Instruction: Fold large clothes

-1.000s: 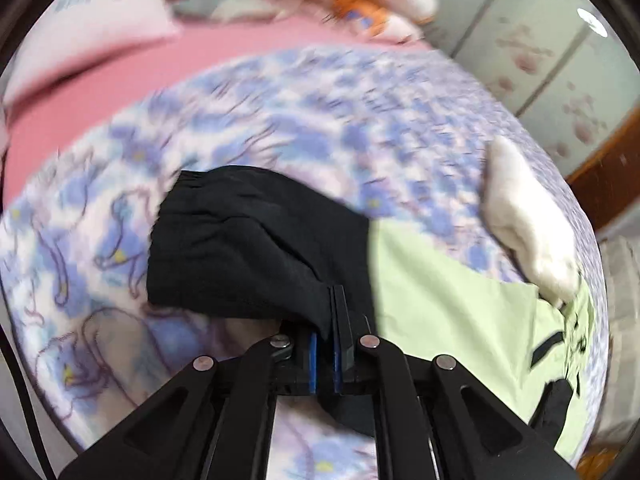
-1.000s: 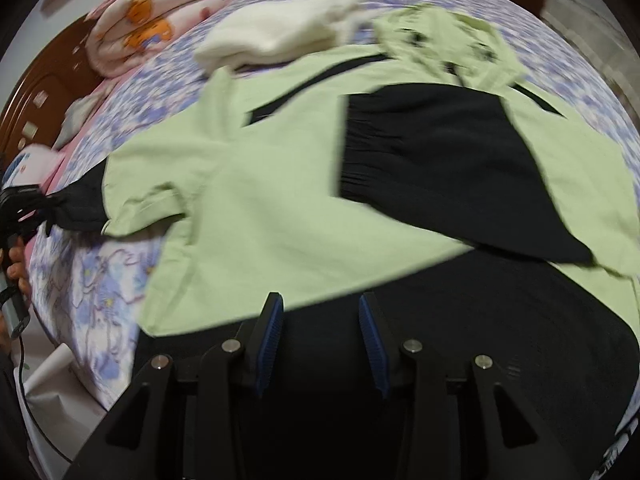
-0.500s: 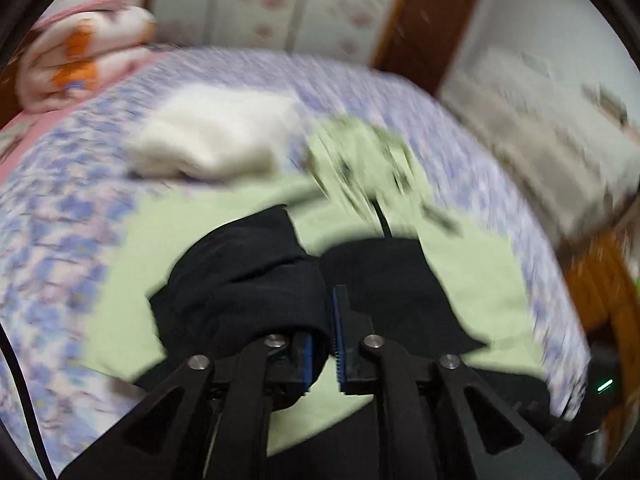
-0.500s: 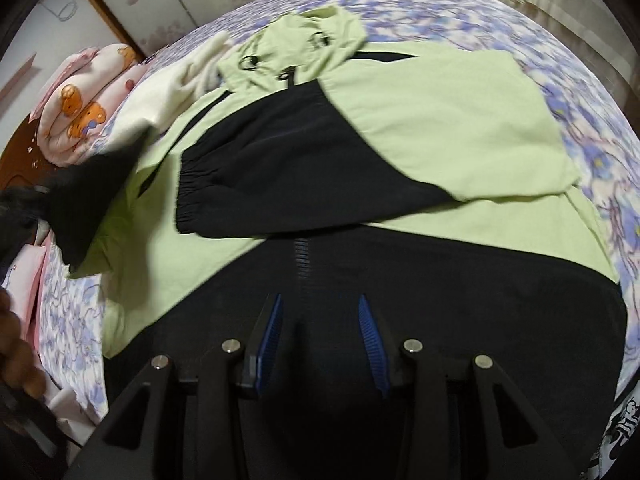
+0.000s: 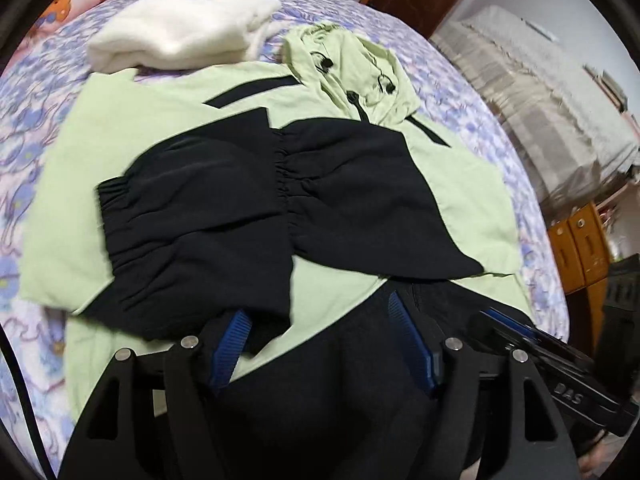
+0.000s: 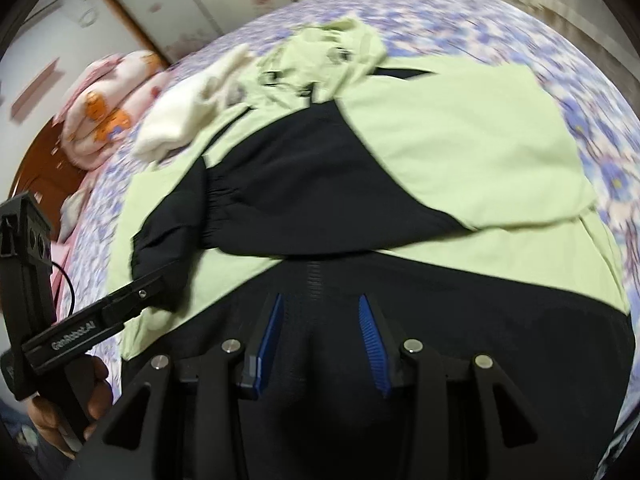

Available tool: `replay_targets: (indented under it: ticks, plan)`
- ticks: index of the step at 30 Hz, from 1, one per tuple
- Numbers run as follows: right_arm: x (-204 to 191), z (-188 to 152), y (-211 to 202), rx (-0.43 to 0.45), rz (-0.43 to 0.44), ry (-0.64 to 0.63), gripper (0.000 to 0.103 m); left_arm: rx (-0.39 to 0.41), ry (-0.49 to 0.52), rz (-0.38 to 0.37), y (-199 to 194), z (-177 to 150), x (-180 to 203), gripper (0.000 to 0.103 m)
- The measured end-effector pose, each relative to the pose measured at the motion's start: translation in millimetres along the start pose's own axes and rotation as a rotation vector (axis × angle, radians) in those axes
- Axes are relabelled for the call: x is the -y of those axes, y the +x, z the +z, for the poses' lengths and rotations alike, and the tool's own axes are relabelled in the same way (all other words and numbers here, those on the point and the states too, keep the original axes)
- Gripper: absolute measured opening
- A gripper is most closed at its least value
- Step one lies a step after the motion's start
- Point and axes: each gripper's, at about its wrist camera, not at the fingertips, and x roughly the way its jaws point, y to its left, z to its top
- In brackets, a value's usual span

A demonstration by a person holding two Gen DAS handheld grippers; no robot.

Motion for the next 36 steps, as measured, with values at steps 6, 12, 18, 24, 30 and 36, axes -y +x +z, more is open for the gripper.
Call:
replay_targets:
  ticks: [6, 12, 18, 24, 30, 36]
  plan:
    - [-59.2, -1.8, 5.0, 0.003, 0.067, -0.192, 0.044, 0.096, -0.048, 0.059, -43.0, -17.2, -28.0, 0.068]
    - [-129.3, -4.1, 16.0, 0.044, 0.095, -0.472, 0.052, 0.147, -0.176, 0.145, -78.4, -46.3, -76.5, 0.068]
    - [-178.1, -15.8, 49.3, 0.062, -0.026, -0.794, 0.052, 0.124, -0.261, 0.185, -84.6, -71.9, -115.4, 0.068]
    - [-194.8, -30.8, 87.2, 0.071, -0.213, -1.035, 0.052, 0.095, -0.312, 0.177, -74.9, -83.9, -134.5, 0.068]
    - [-209.9, -8.8, 88.1, 0.079, -0.195, -1.003, 0.002, 0.115, -0.295, 0.172, -78.6, -79.3, -129.3, 0.068]
    - [-138.6, 68.1, -10.5, 0.293, -0.05, -0.495, 0.002, 0.143, -0.254, 0.174, -85.3, -74.7, -116.9, 0.068]
